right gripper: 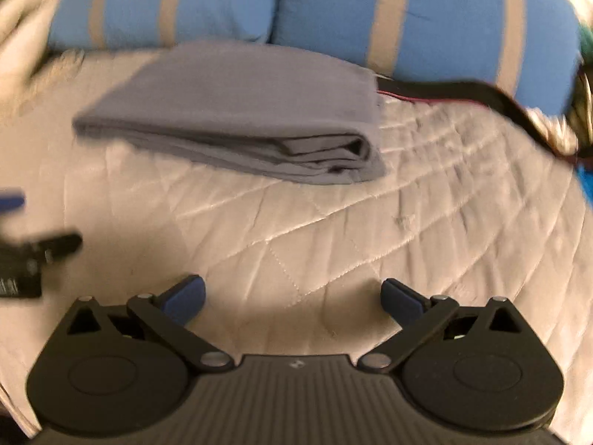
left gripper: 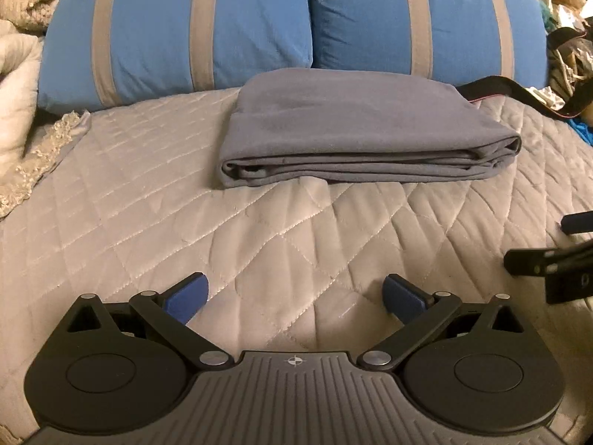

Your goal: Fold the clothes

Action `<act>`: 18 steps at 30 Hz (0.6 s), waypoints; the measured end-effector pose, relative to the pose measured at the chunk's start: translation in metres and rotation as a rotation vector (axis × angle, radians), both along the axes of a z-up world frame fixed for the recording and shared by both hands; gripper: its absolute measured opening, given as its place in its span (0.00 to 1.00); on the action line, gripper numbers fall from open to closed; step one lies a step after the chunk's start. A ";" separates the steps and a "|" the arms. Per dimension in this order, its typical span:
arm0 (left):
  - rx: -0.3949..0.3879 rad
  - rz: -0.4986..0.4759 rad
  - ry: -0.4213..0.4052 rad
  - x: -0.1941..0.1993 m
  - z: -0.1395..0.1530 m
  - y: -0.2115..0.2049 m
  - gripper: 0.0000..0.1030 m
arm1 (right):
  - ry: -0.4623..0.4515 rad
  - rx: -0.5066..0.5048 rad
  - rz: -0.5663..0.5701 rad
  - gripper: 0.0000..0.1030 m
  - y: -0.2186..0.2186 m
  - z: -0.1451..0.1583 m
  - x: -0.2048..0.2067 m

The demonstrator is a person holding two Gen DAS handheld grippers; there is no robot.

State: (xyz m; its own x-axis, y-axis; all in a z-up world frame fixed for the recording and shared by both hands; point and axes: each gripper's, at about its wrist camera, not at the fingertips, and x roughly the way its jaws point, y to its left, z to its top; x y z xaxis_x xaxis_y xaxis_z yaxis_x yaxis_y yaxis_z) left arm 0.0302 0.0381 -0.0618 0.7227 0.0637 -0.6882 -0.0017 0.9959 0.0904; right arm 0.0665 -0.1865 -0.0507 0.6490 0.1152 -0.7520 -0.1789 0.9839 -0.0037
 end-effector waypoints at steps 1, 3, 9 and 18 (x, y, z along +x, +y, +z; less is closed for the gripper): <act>0.000 0.010 0.005 0.001 0.000 -0.001 1.00 | 0.004 -0.003 0.000 1.00 0.000 0.000 0.000; 0.004 0.023 0.013 0.002 0.001 -0.003 1.00 | 0.000 -0.021 0.008 1.00 0.002 0.000 -0.001; -0.004 0.030 -0.004 0.001 -0.001 -0.002 1.00 | 0.003 -0.022 0.006 1.00 0.001 -0.001 -0.001; -0.005 0.056 0.009 0.002 0.000 -0.003 1.00 | 0.002 -0.023 0.006 1.00 0.003 -0.001 0.001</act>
